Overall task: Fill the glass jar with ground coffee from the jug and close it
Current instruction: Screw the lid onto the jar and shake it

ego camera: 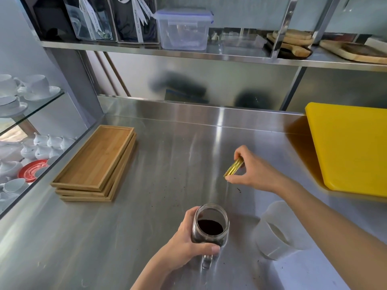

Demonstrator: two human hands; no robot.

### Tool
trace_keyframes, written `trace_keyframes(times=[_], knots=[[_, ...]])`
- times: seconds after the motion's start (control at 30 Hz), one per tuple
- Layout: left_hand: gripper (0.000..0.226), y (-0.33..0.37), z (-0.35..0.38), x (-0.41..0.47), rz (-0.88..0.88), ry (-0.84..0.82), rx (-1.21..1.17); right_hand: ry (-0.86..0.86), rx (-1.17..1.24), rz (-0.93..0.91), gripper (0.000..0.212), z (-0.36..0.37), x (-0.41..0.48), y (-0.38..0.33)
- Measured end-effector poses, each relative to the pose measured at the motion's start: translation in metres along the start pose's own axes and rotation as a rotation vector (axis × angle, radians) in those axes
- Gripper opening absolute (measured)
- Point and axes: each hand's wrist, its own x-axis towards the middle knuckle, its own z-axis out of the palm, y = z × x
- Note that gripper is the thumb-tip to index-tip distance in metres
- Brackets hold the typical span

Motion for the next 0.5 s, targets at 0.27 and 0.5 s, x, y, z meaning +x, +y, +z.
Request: trace_keyframes(times=[0.27,0.5], knots=[[0.089,0.011,-0.002,0.003,-0.008,-0.052,-0.079,-0.176,0.083,-0.248,0.041,0.012,-0.037,-0.035],[0.089,0.013,-0.003,0.003,-0.002,-0.066,-0.086,-0.286,0.008,-0.380,0.054,0.021,-0.044,-0.039]])
